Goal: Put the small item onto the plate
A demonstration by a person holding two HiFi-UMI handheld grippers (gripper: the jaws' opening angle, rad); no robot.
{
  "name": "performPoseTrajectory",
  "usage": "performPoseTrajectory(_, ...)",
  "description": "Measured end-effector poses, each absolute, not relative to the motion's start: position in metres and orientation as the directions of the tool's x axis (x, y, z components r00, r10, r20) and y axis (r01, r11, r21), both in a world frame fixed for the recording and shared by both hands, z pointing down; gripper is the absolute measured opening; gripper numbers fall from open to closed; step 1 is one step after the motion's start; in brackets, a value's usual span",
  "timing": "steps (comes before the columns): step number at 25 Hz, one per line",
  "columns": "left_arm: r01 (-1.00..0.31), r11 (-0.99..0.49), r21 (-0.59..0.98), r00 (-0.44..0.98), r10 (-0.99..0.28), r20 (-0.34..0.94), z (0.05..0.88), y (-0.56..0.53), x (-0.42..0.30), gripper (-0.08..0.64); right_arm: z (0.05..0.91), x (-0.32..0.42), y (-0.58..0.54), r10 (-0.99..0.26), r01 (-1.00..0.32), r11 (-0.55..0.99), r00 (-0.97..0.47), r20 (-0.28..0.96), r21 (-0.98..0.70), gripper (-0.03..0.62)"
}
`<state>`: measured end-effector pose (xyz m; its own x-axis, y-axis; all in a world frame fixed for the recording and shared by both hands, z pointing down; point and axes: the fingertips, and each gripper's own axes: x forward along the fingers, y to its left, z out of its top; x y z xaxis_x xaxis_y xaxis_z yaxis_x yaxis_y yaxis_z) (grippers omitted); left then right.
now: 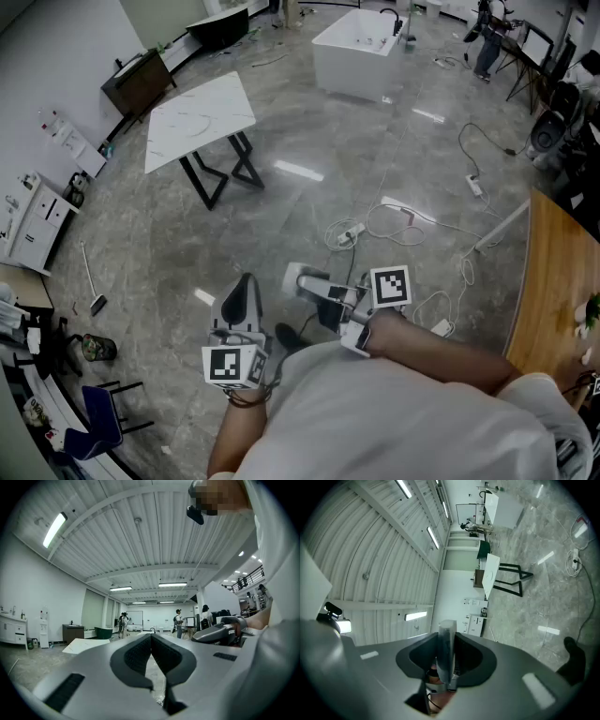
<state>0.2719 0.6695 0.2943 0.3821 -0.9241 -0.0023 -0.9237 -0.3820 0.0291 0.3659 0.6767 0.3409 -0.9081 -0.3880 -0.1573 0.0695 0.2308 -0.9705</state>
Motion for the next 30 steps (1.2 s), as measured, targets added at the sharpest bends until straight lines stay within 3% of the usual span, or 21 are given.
performPoseTrajectory(18,-0.929,-0.369,0.033,0.369,-0.929,0.012,0.309,0.646,0.237,0.006,0.349,0.335,0.658,-0.377,0.093,0.213,-0.911,-0.170,-0.973,0.109)
performPoseTrajectory(30,-0.944,-0.330,0.020,0.330,-0.944,-0.010,0.305,0.557,0.126,0.006,0.361,0.230,0.569,-0.380,0.066,0.199,-0.915,-0.139,-0.978,0.109)
